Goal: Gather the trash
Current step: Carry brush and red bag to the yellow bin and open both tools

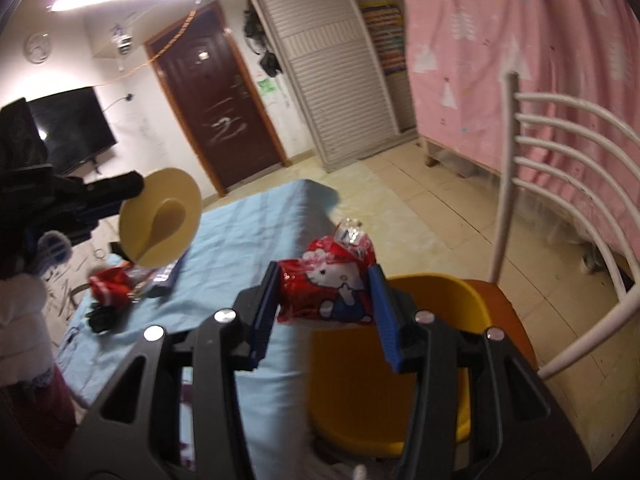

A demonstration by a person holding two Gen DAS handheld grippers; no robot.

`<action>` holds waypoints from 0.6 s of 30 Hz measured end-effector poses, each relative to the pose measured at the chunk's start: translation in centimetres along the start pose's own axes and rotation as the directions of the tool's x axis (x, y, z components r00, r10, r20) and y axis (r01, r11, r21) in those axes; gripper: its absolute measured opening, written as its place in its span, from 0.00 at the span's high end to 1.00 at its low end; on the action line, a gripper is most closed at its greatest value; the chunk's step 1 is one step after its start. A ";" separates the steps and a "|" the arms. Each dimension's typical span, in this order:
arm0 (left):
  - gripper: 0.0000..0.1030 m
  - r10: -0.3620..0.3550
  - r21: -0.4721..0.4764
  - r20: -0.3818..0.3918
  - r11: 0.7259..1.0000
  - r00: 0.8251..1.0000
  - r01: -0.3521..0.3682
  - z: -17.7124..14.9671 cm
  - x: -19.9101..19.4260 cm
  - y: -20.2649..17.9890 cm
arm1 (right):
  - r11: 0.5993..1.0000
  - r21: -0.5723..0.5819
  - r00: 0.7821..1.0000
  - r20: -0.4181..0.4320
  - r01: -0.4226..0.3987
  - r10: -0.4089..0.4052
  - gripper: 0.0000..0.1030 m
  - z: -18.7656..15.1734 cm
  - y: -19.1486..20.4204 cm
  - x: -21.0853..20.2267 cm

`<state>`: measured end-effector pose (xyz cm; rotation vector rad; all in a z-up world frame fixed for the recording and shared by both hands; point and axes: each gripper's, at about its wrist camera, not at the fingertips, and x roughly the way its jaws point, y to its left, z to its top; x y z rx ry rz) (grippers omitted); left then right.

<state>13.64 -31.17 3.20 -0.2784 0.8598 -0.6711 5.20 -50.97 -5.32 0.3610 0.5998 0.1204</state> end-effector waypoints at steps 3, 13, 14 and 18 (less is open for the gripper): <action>1.00 -0.041 0.029 -0.043 0.999 0.998 0.042 -0.6 2.9 -1.7 | 0.999 0.033 0.998 -0.061 0.007 -0.005 0.53 -0.8 -1.9 2.4; 1.00 -0.094 0.112 -0.109 0.988 0.990 0.106 -2.3 9.2 -5.9 | 0.983 0.125 0.990 -0.053 0.136 -0.131 0.36 -2.0 -7.1 2.6; 1.00 -0.090 0.117 -0.113 0.988 0.990 0.103 -2.5 9.7 -6.1 | 0.981 0.128 0.989 -0.045 0.142 -0.138 0.36 -2.0 -7.3 2.3; 0.99 -0.067 0.106 -0.135 0.991 0.989 0.082 -3.1 10.8 -6.0 | 0.981 0.126 0.989 -0.026 0.150 -0.148 0.34 -2.0 -6.9 2.0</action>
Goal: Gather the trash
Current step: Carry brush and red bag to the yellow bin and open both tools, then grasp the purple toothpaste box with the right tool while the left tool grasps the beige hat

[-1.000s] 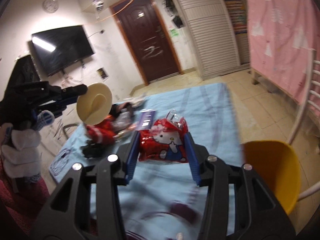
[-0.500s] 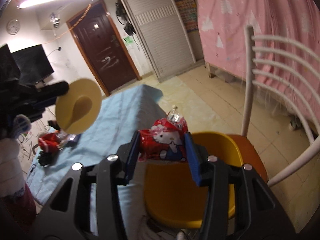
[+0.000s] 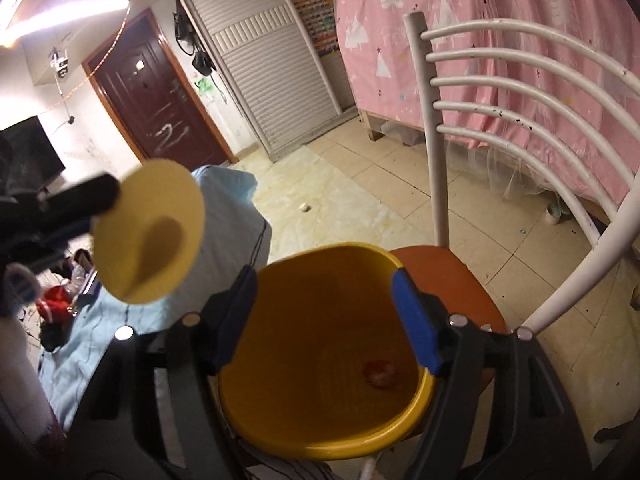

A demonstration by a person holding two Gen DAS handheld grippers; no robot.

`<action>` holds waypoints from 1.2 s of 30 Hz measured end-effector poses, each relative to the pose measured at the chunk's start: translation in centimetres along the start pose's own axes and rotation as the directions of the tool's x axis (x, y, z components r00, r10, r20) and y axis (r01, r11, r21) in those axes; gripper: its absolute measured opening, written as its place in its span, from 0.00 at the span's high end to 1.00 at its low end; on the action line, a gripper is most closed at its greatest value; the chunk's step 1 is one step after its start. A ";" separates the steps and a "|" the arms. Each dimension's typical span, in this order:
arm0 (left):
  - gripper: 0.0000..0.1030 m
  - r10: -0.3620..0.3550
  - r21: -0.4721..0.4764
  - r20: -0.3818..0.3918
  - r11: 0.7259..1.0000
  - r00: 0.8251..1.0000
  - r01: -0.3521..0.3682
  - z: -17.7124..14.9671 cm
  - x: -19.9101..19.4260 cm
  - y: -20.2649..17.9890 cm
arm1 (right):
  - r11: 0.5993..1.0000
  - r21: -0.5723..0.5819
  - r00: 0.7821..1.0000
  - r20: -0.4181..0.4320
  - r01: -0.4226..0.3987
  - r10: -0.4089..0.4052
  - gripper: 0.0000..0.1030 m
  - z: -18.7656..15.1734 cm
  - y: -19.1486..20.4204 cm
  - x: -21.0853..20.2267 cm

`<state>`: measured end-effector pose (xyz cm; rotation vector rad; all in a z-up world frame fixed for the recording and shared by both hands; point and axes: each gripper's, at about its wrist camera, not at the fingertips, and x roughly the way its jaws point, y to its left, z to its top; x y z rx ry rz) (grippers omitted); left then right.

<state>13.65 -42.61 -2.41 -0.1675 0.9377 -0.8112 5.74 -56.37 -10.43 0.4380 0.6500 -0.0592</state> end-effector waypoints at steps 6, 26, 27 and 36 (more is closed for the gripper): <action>0.91 0.015 -0.052 -0.011 0.999 1.000 -0.015 -0.5 -0.9 2.3 | 1.000 -0.020 1.000 0.014 0.022 -0.022 0.31 0.0 0.6 -0.4; 0.27 0.214 -0.110 0.210 0.975 0.954 -0.195 -1.9 -15.7 8.8 | 0.978 -0.155 0.990 -0.005 -0.141 0.142 0.22 0.7 12.3 -0.6; 0.27 0.227 -0.118 0.220 0.972 0.949 -0.205 -2.0 -16.5 9.2 | 0.976 -0.161 0.989 -0.008 -0.149 0.149 0.21 0.6 12.9 -0.5; 0.23 0.368 -0.209 0.282 0.925 0.886 -0.317 -2.9 -22.8 13.6 | 0.950 -0.230 0.977 -0.061 -0.213 0.204 0.17 0.2 18.7 0.8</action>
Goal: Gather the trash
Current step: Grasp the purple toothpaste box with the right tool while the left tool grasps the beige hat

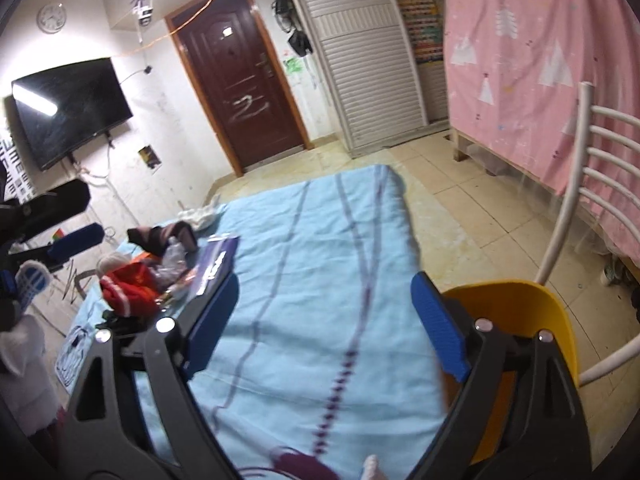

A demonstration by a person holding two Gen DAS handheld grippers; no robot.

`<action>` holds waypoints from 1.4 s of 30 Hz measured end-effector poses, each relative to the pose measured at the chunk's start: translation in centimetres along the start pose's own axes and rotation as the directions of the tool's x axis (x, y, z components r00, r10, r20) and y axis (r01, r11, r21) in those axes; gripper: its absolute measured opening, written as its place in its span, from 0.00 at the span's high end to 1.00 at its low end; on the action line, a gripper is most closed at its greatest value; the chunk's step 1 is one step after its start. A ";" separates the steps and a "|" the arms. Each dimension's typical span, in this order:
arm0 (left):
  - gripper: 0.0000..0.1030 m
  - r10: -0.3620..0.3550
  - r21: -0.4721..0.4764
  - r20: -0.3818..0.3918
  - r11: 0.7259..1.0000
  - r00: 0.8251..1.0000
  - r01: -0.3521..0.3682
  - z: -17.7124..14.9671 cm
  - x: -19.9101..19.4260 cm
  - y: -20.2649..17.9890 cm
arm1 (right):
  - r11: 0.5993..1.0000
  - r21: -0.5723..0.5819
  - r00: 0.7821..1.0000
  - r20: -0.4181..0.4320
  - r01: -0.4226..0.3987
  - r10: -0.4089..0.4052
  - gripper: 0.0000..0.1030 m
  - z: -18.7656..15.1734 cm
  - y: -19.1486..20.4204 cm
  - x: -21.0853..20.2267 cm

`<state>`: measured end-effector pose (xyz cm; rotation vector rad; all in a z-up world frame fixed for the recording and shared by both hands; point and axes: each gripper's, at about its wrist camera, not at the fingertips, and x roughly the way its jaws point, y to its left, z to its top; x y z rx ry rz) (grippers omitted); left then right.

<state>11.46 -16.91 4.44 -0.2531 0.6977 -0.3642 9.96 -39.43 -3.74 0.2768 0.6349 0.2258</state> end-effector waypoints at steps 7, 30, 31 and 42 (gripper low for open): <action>0.22 0.054 -0.069 0.019 0.996 0.998 -0.052 1.0 -2.1 5.5 | 0.998 -0.056 0.999 -0.041 -0.037 0.035 0.14 0.4 4.0 2.2; 0.20 0.212 -0.272 -0.117 0.933 0.970 -0.237 0.3 -2.0 17.9 | 0.988 -0.136 0.979 -0.197 -0.079 0.051 0.14 1.0 10.6 10.5; 0.20 0.197 -0.284 -0.132 0.931 0.971 -0.228 0.2 -1.6 18.2 | 0.988 -0.135 0.978 -0.203 -0.078 0.050 0.14 1.0 10.6 10.6; 0.22 -0.010 -0.435 -0.197 0.897 0.980 -0.078 -1.2 1.9 20.1 | 0.986 -0.136 0.957 -0.286 -0.091 0.049 0.31 0.7 10.9 12.6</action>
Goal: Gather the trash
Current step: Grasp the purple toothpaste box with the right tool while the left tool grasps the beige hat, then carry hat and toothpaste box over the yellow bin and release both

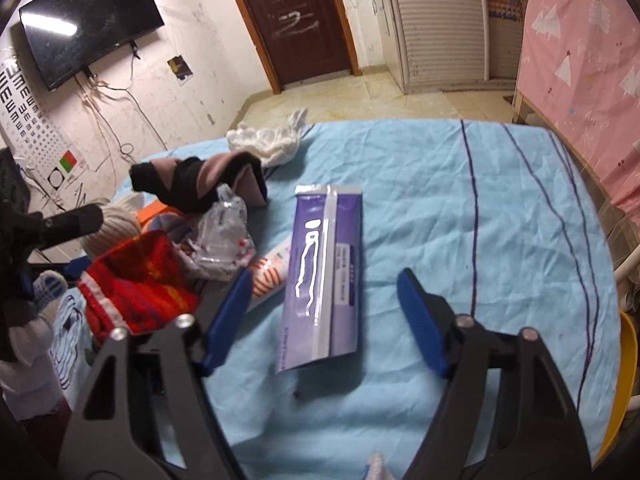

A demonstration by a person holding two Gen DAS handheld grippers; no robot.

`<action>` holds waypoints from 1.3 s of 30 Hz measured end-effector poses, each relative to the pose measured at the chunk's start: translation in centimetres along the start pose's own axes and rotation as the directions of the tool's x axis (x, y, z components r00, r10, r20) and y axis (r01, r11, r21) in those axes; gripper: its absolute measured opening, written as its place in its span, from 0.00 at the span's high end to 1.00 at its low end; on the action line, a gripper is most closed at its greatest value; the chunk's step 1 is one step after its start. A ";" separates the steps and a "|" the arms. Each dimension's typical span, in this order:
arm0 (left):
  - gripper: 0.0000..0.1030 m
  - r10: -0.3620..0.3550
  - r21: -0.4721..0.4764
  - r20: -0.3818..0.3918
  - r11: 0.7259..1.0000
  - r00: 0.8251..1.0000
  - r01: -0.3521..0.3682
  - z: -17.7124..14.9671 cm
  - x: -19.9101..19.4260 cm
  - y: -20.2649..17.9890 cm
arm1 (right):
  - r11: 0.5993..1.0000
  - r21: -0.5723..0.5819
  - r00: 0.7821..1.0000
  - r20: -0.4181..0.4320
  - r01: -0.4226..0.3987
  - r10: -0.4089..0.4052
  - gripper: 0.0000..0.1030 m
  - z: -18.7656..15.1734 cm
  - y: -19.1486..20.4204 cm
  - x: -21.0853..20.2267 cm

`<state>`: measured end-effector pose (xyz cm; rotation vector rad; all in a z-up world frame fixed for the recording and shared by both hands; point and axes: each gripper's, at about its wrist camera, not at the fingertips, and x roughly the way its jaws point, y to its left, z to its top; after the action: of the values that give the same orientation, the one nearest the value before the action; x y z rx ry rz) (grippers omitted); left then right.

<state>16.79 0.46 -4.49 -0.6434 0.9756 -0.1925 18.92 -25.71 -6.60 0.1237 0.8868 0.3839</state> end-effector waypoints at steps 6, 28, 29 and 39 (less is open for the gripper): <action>0.49 -0.025 -0.011 0.020 1.000 0.999 0.025 -0.6 0.1 0.1 | 1.000 -0.015 1.000 0.004 -0.004 0.004 0.60 -0.3 0.2 0.0; 0.49 -0.073 0.178 0.221 0.983 0.973 0.033 -2.9 -5.8 -6.9 | 0.997 0.023 0.983 0.172 -0.070 0.065 0.71 -2.4 -1.8 -5.2; 0.49 -0.076 0.189 0.222 0.981 0.972 0.034 -3.1 -5.9 -7.4 | 0.997 0.029 0.982 0.179 -0.072 0.065 0.71 -2.5 -2.2 -5.6; 0.49 -0.092 0.310 0.195 0.950 0.976 0.028 -6.0 -4.9 -13.2 | 0.992 0.110 0.959 0.281 -0.056 0.023 0.71 -4.0 -6.9 -10.8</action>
<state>10.85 -10.50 4.35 -0.3988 0.7055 -0.3174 11.63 -36.37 -3.05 0.2972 0.6270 0.3418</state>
